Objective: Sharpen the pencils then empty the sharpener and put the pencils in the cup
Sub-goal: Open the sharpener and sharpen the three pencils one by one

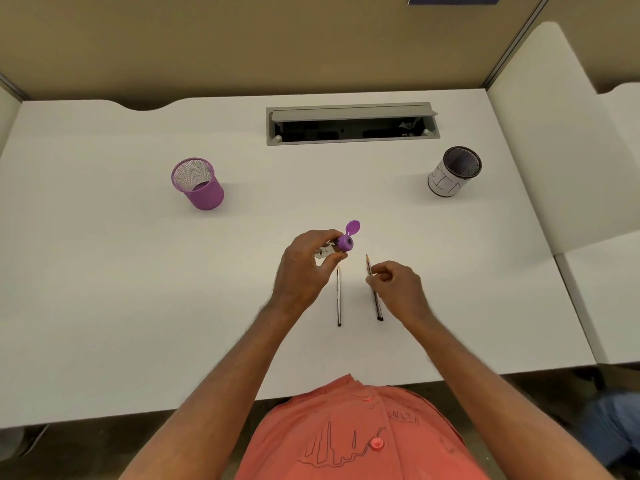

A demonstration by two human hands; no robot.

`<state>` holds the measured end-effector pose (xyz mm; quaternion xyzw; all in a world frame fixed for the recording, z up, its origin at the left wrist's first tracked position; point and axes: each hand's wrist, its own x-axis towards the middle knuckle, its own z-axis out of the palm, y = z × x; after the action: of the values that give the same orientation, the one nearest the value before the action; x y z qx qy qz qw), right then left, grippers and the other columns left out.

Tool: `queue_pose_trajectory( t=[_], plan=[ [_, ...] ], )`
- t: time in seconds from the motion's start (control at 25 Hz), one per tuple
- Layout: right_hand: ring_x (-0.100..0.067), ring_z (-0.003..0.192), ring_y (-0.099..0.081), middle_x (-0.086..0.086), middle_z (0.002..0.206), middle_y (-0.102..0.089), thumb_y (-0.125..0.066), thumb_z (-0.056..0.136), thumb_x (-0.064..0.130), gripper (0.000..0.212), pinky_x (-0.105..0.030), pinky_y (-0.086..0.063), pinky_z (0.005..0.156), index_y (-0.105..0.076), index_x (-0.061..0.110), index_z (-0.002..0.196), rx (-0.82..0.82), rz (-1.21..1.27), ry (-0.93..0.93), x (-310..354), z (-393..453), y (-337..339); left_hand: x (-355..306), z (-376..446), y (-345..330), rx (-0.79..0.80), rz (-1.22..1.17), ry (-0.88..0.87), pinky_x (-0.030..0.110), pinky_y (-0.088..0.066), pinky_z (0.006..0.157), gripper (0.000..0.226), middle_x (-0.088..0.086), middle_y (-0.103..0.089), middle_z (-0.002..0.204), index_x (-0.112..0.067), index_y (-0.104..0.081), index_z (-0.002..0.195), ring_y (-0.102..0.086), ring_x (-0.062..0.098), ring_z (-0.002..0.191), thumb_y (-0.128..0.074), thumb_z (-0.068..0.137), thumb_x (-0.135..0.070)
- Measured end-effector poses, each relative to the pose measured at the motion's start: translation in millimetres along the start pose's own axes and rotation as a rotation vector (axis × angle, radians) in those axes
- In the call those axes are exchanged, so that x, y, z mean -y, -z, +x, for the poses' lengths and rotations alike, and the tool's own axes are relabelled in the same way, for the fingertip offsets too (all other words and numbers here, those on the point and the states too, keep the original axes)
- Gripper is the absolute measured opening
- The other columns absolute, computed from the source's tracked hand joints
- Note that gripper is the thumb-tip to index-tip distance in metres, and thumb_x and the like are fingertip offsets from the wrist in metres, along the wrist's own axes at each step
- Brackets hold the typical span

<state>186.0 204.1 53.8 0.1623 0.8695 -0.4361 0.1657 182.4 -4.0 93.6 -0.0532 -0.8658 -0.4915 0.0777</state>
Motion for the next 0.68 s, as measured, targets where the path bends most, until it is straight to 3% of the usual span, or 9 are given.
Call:
queue_pose_trajectory(
  t=[0.12, 0.36, 0.68],
  plan=[
    [-0.011, 0.077, -0.067, 0.013, 0.081, -0.069, -0.074, 0.088, 0.024, 0.01, -0.02, -0.046, 0.064, -0.07, 0.021, 0.097, -0.041, -0.153, 0.062, -4, 5, -16, 2, -2, 1, -0.002, 0.006, 0.001, 0.03, -0.055, 0.084, 0.03, -0.02, -0.07, 0.106, -0.027, -0.07, 0.115, -0.064, 0.005, 0.095, -0.08, 0.087, -0.02],
    [-0.031, 0.094, -0.069, -0.006, 0.102, -0.075, -0.067, 0.094, 0.027, 0.021, -0.038, -0.055, 0.079, -0.067, 0.013, 0.109, -0.023, -0.487, 0.13, -11, 12, -38, 7, -7, 7, -0.002, 0.008, 0.023, 0.029, -0.054, 0.083, 0.031, -0.02, -0.07, 0.105, -0.03, -0.07, 0.115, -0.063, 0.007, 0.095, -0.08, 0.087, -0.021],
    [-0.033, 0.096, -0.067, -0.01, 0.105, -0.073, -0.066, 0.095, 0.024, 0.019, -0.037, -0.051, 0.076, -0.065, 0.01, 0.108, -0.009, -0.59, 0.117, -19, 18, -39, 8, -8, 11, -0.013, 0.006, 0.017, 0.021, -0.051, 0.083, 0.031, -0.023, -0.068, 0.104, -0.03, -0.07, 0.114, -0.063, 0.004, 0.094, -0.081, 0.087, -0.02]
  ],
)
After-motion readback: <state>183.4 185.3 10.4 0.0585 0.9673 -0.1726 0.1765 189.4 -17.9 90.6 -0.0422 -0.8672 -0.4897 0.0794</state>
